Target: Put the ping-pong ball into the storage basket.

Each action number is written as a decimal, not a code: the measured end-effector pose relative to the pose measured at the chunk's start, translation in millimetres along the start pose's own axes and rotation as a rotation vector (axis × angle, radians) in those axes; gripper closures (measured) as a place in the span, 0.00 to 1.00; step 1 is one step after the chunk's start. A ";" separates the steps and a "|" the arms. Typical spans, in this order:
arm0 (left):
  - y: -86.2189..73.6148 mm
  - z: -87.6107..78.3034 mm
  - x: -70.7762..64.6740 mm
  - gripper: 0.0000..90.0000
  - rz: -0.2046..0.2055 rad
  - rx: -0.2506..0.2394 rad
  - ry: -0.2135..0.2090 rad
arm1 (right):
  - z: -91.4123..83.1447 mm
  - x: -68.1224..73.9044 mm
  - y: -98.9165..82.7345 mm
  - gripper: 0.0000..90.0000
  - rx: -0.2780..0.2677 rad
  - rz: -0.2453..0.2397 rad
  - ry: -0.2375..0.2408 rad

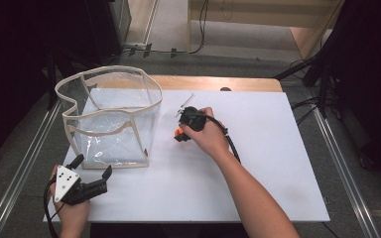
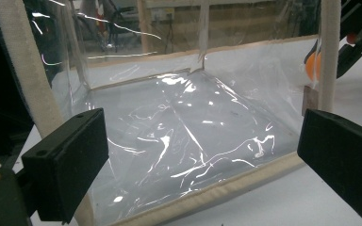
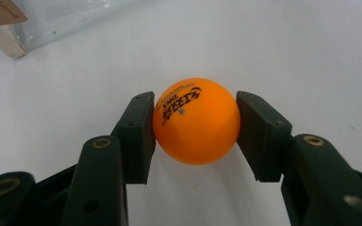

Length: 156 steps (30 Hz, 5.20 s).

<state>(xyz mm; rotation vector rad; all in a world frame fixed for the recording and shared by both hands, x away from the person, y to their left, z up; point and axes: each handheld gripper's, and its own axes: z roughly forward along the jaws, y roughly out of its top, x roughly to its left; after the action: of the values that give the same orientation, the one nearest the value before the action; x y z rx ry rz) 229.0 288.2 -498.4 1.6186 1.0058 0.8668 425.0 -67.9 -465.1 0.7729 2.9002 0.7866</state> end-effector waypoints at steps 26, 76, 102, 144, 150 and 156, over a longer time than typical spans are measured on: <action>0.1 0.1 -0.5 0.03 0.001 0.001 -0.002 | -30.0 -2.2 8.0 0.53 -0.048 -0.014 0.005; 0.3 -0.1 0.3 0.03 -0.005 0.001 -0.007 | -70.0 5.5 48.8 0.53 -0.061 -0.076 0.042; 0.3 0.1 -0.1 0.03 -0.004 0.003 -0.010 | -90.8 5.9 60.8 0.53 -0.072 -0.104 0.050; 0.3 -0.2 0.5 0.03 -0.005 0.002 -0.010 | -129.0 11.9 89.1 0.53 -0.058 -0.147 0.030; 0.3 -0.1 0.5 0.03 -0.005 0.003 -0.010 | -131.5 12.0 92.1 0.53 -0.061 -0.148 0.029; 0.3 -0.1 0.6 0.03 -0.004 0.002 -0.010 | -134.8 12.3 95.3 0.53 -0.062 -0.153 0.027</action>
<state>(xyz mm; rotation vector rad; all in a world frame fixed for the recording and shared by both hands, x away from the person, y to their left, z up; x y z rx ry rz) 229.2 288.7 -498.0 1.6212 1.0026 0.8542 435.7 -53.3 -300.6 0.5317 2.8992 0.8713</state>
